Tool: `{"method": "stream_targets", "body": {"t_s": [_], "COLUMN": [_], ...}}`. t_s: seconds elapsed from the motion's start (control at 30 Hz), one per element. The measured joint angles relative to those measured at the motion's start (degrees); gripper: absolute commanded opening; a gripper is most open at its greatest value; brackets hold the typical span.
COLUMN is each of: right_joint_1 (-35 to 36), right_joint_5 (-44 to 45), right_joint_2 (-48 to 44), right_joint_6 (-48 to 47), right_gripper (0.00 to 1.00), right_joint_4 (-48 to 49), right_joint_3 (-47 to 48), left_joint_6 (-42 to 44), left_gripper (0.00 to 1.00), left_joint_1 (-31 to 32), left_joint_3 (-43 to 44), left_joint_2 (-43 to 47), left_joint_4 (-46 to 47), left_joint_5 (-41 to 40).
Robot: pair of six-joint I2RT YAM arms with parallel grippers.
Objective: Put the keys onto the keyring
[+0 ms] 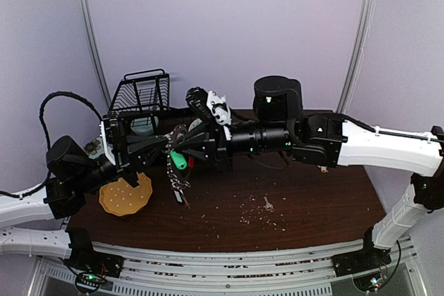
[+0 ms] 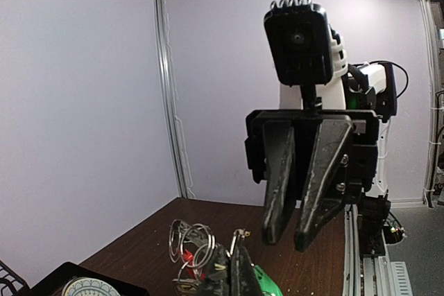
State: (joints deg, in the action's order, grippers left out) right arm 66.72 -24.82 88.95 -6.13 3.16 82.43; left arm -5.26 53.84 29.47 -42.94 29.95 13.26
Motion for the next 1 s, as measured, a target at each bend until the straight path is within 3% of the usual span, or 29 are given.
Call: {"method": "stream_targets", "body": {"t_s": [0.63,1.0], "right_joint_1": [-4.0,-4.0], "right_joint_5": [-3.0,-6.4], "right_joint_2": [0.9,2.7], "right_joint_6": [6.4,8.3], "right_gripper": [0.2,0.18], "right_joint_4": [5.0,7.2], "right_joint_3": [-0.1,-0.1], "left_joint_6": [0.0,0.0], "left_gripper": [0.0,0.0], "left_joint_1": [0.0,0.0], "left_joint_3": [0.0,0.0], "left_joint_2": [-0.1,-0.2], "left_joint_4": [0.1,0.0], "left_joint_5": [1.2,1.1]}}
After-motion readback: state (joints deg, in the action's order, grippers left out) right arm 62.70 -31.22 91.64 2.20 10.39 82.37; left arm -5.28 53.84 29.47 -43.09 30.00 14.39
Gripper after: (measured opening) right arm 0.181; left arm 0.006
